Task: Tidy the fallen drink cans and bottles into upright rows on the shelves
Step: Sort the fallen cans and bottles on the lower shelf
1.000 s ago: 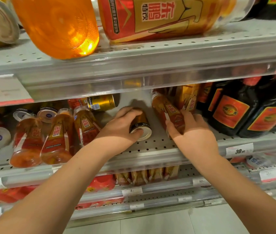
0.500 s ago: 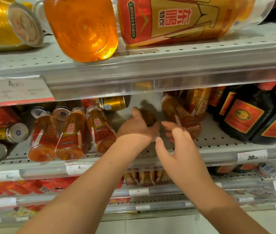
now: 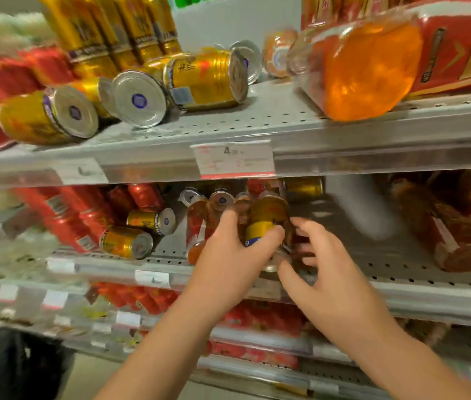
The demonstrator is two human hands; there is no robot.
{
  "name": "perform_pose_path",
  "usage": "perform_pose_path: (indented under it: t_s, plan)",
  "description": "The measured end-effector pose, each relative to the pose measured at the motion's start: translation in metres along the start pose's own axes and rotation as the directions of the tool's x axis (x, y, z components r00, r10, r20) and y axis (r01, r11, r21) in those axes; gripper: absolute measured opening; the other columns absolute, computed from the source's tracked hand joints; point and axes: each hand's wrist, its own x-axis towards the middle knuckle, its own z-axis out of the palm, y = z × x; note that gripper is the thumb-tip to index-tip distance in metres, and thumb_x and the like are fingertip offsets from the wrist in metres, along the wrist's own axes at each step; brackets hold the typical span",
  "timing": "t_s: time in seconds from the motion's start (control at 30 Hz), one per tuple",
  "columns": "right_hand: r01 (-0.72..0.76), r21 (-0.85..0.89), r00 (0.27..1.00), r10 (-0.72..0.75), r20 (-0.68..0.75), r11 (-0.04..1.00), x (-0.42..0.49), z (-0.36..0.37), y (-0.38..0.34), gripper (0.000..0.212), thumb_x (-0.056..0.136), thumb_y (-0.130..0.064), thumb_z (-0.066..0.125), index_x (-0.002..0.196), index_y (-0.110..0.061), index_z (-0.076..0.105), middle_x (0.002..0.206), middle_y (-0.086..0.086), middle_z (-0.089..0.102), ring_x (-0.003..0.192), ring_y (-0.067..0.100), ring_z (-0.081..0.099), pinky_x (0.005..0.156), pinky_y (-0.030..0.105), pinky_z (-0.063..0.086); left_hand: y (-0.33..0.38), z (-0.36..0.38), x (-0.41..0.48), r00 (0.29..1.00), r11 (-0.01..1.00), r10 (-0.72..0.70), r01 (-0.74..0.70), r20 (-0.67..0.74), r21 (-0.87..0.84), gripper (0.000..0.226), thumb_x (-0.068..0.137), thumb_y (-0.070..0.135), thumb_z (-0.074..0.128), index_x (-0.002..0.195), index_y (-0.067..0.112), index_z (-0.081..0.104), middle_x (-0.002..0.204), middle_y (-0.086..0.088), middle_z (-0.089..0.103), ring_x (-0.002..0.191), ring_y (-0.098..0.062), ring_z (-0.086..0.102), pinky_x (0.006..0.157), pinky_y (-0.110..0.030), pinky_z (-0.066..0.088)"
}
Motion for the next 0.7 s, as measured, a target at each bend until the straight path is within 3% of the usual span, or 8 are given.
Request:
perform_pose_path:
  t_s: [0.1, 0.2, 0.27, 0.3, 0.37, 0.47, 0.6, 0.7]
  plan:
    - [0.045, -0.029, 0.999, -0.045, -0.007, 0.999, 0.012, 0.045, -0.025, 0.063, 0.085, -0.071, 0.05, 0.141, -0.056, 0.026, 0.121, -0.031, 0.036, 0.114, -0.009, 0.043, 0.086, 0.016, 0.038, -0.032, -0.052, 0.001, 1.0, 1.0, -0.006, 0.006, -0.026, -0.001, 0.036, 0.079, 0.064, 0.07, 0.109, 0.053, 0.053, 0.097, 0.023, 0.069, 0.082, 0.001, 0.067, 0.076, -0.04, 0.06]
    - [0.077, -0.047, 0.997, -0.077, 0.007, 0.996, 0.019, 0.089, -0.052, 0.061, 0.088, -0.067, 0.05, 0.143, -0.051, 0.029, 0.13, -0.028, 0.037, 0.122, -0.006, 0.04, 0.094, 0.02, 0.038, -0.059, -0.096, 0.006, 0.999, 0.999, -0.007, 0.009, -0.046, 0.05, 0.029, 0.081, 0.063, 0.068, 0.101, 0.059, 0.048, 0.091, 0.031, 0.065, 0.07, 0.002, 0.065, 0.06, -0.028, 0.055]
    - [0.087, -0.067, 0.996, -0.087, 0.003, 0.994, 0.022, 0.114, -0.064, 0.057, 0.091, -0.059, 0.05, 0.144, -0.047, 0.031, 0.132, -0.025, 0.038, 0.125, -0.004, 0.038, 0.1, 0.022, 0.039, -0.075, -0.118, 0.012, 0.997, 0.991, 0.008, 0.002, -0.071, 0.135, 0.028, 0.08, 0.062, 0.066, 0.094, 0.054, 0.044, 0.077, 0.033, 0.062, 0.06, 0.003, 0.06, 0.051, -0.018, 0.043]
    - [0.092, -0.088, 0.996, -0.093, -0.012, 0.992, 0.023, 0.124, -0.068, 0.054, 0.093, -0.053, 0.051, 0.144, -0.045, 0.032, 0.132, -0.025, 0.038, 0.127, -0.006, 0.035, 0.101, 0.019, 0.035, -0.082, -0.127, 0.016, 0.996, 0.982, 0.024, -0.008, -0.084, 0.191, 0.028, 0.079, 0.062, 0.064, 0.092, 0.052, 0.041, 0.072, 0.03, 0.061, 0.057, 0.001, 0.057, 0.05, -0.02, 0.04]
    - [0.094, -0.141, 0.994, -0.102, -0.048, 0.986, 0.025, 0.139, -0.074, 0.051, 0.097, -0.04, 0.053, 0.144, -0.042, 0.034, 0.132, -0.025, 0.037, 0.127, -0.01, 0.029, 0.099, 0.01, 0.025, -0.095, -0.14, 0.024, 0.993, 0.947, 0.065, -0.031, -0.094, 0.32, 0.034, 0.079, 0.064, 0.061, 0.103, 0.051, 0.04, 0.075, 0.017, 0.062, 0.063, -0.002, 0.059, 0.057, -0.031, 0.046]
    - [0.064, -0.183, 0.994, -0.078, -0.071, 0.981, 0.022, 0.153, -0.08, 0.05, 0.097, -0.031, 0.055, 0.144, -0.038, 0.038, 0.138, -0.02, 0.037, 0.135, -0.004, 0.029, 0.103, 0.013, 0.023, -0.109, -0.151, 0.039, 0.994, 0.839, 0.1, -0.057, -0.051, 0.541, 0.059, 0.083, 0.063, 0.055, 0.134, 0.036, 0.038, 0.093, 0.005, 0.064, 0.083, -0.021, 0.065, 0.071, -0.041, 0.056]
    - [0.042, -0.249, 0.991, -0.072, -0.11, 0.968, 0.015, 0.157, -0.081, 0.049, 0.096, -0.03, 0.055, 0.143, -0.033, 0.043, 0.138, -0.018, 0.038, 0.131, -0.011, 0.021, 0.103, 0.008, 0.017, -0.12, -0.144, 0.054, 0.991, 0.713, 0.11, -0.13, 0.073, 0.689, 0.065, 0.086, 0.06, 0.051, 0.141, 0.031, 0.035, 0.089, -0.001, 0.065, 0.081, -0.026, 0.066, 0.068, -0.04, 0.059]
    - [0.019, -0.288, 0.987, -0.064, -0.149, 0.957, 0.017, 0.148, -0.078, 0.045, 0.096, -0.029, 0.056, 0.141, -0.028, 0.046, 0.129, -0.012, 0.044, 0.128, 0.004, 0.037, 0.103, 0.021, 0.033, -0.124, -0.136, 0.061, 0.991, 0.679, 0.111, -0.126, 0.069, 0.723, 0.069, 0.088, 0.06, 0.048, 0.147, 0.027, 0.032, 0.093, 0.0, 0.061, 0.083, -0.027, 0.066, 0.068, -0.038, 0.058]
